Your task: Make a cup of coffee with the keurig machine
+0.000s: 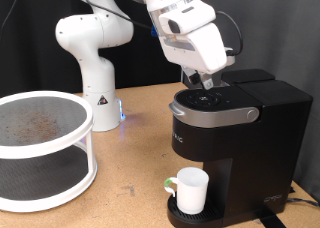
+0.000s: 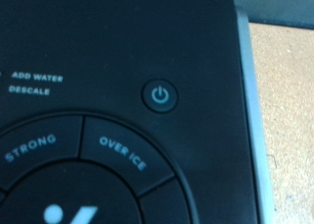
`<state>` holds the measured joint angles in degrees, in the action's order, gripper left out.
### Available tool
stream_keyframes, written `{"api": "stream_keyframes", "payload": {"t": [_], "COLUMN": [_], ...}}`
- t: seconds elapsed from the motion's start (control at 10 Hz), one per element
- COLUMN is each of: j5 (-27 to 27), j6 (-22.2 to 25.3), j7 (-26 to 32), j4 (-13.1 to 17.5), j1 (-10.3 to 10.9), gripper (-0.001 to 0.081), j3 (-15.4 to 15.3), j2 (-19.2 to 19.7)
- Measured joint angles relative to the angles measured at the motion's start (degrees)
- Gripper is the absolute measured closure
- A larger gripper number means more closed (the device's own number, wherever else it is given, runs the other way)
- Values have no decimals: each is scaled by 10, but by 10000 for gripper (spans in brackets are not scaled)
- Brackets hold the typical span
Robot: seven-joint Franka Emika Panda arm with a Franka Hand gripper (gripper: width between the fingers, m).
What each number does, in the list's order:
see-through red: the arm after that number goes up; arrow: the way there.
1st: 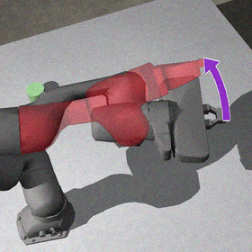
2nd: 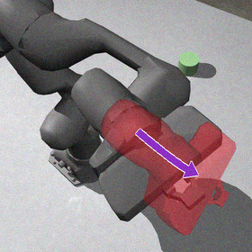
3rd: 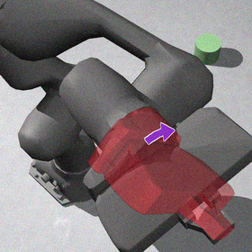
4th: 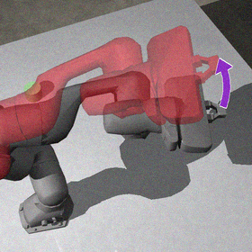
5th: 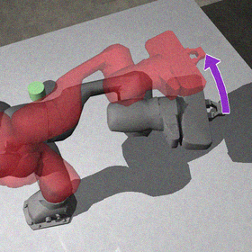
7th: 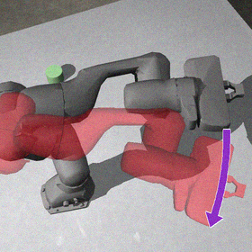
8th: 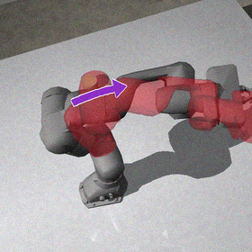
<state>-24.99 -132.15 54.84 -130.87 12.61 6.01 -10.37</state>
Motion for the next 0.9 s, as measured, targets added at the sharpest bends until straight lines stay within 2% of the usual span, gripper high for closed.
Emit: {"api": "stream_keyframes", "payload": {"t": [0.1, 0.2, 0.3, 0.4, 0.5, 0.9], "j5": [-11, -19, -22, -22, -22, -22], "j6": [0, 0, 0, -1, -7, -26], "j7": [19, 35, 42, 43, 43, 41], "j4": [-3, -8, -14, -21, -30, -40], "j1": [3, 7, 10, 11, 12, 12], "gripper": [414, 612, 612, 736, 785, 801], "j3": [0, -1, -2, -6, -9, -14], "j2": [0, 0, 0, 0, 0, -1]}}
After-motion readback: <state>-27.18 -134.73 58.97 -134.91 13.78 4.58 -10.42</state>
